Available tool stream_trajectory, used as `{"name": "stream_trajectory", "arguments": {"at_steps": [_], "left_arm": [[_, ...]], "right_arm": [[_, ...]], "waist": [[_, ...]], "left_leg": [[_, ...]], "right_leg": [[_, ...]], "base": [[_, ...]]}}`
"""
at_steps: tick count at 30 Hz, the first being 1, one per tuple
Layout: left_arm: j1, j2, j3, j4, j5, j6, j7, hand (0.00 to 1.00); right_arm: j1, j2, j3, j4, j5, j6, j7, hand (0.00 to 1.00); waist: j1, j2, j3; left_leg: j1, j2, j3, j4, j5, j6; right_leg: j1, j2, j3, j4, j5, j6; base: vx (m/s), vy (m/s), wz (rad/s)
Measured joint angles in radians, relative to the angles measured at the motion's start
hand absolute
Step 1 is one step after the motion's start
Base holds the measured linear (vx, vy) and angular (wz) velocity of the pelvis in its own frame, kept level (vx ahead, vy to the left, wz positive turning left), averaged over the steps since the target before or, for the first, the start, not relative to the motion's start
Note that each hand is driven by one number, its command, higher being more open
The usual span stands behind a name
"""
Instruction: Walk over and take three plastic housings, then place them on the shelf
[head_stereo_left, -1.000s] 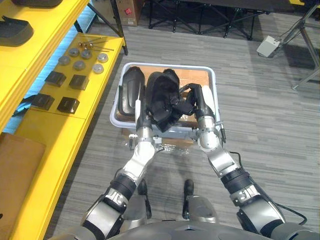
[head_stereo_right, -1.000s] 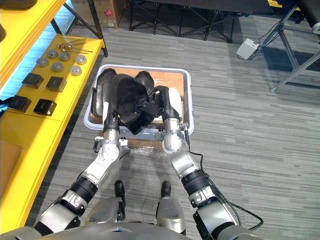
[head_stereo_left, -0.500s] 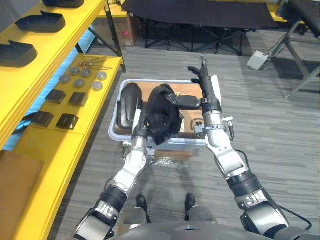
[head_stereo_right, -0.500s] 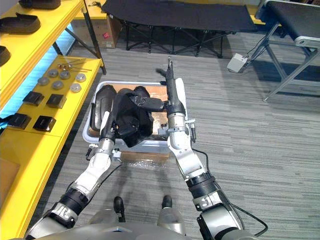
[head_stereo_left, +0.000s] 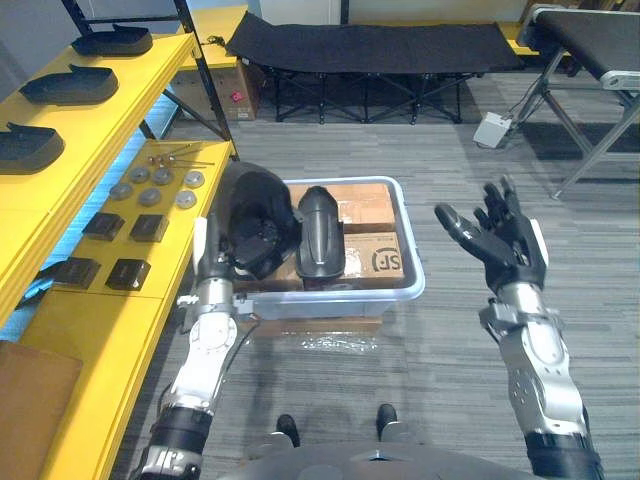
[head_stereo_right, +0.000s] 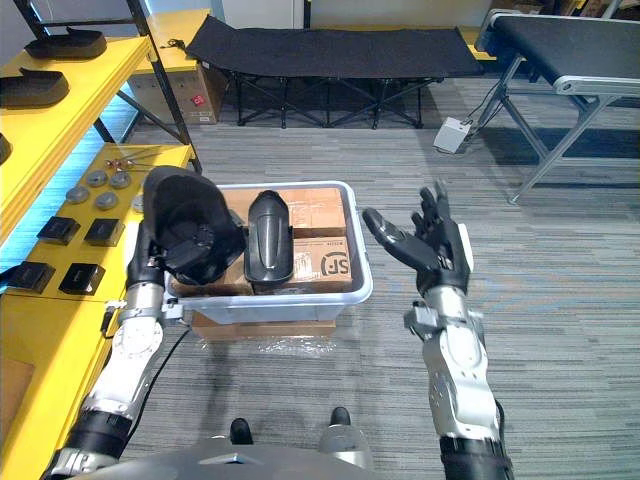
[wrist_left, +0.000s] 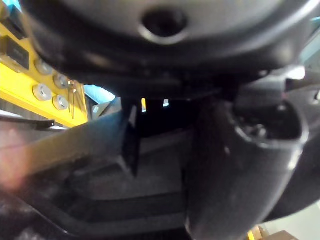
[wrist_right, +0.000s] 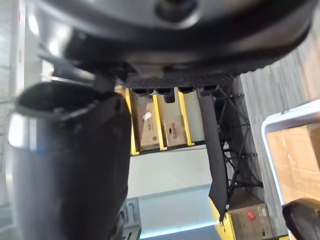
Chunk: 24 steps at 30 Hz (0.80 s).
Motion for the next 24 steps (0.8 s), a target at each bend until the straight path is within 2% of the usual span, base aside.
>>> {"name": "stream_trajectory", "arguments": {"at_steps": [7, 10, 14, 18, 22, 24], "left_arm": [[0.062, -0.020, 0.013, -0.073, -0.015, 0.000, -0.075, 0.00], [0.076, -0.020, 0.046, -0.081, -0.056, 0.000, -0.102, 0.00], [0.148, -0.028, 0.101, -0.175, -0.150, -0.001, -0.129, 0.00], [0.215, -0.083, 0.174, -0.310, -0.251, -0.023, -0.133, 0.00], [0.230, -0.120, 0.223, -0.418, -0.249, -0.039, -0.129, 0.00], [0.261, -0.131, 0.253, -0.469, -0.248, -0.052, -0.140, 0.00]], "right_arm": [[0.069, 0.080, 0.023, 0.002, 0.069, -0.025, 0.121, 1.00], [0.075, 0.083, 0.015, 0.015, 0.102, -0.040, 0.122, 1.00], [0.075, 0.121, -0.019, 0.057, 0.102, -0.068, 0.116, 1.00], [0.073, 0.135, 0.006, 0.082, 0.093, -0.068, 0.110, 1.00], [0.044, 0.144, 0.065, 0.106, 0.093, -0.068, 0.095, 1.00], [-0.016, 0.143, 0.113, 0.164, 0.085, -0.068, 0.092, 1.00]], "waist": [[0.002, 0.001, -0.040], [0.002, 0.000, -0.053], [0.002, -0.001, -0.053], [0.023, 0.001, -0.054], [0.053, -0.001, -0.071], [0.080, -0.002, -0.075]], "left_leg": [[0.003, 0.000, -0.002, -0.016, 0.004, -0.001], [0.003, 0.000, -0.005, -0.017, 0.005, -0.001], [0.003, -0.001, -0.018, -0.017, 0.007, -0.002], [-0.003, -0.003, -0.056, -0.016, 0.012, -0.004], [-0.037, -0.009, -0.119, -0.016, 0.027, -0.002], [-0.038, -0.014, -0.157, -0.016, 0.031, -0.002]], "right_leg": [[-0.002, -0.002, -0.005, -0.001, -0.002, 0.000], [0.001, -0.002, -0.010, -0.003, -0.003, 0.000], [0.010, -0.002, -0.026, -0.008, -0.005, -0.002], [0.033, -0.001, -0.068, -0.023, -0.005, -0.003], [0.044, -0.003, -0.132, -0.038, -0.006, -0.003], [0.065, -0.005, -0.173, -0.044, -0.008, -0.002]], "base": [[0.00, 0.000, 0.00], [-0.01, -0.005, 0.02], [-0.01, -0.009, 0.08], [0.00, -0.017, 0.27], [-0.01, -0.026, 0.46], [-0.02, -0.032, 0.54]]}}
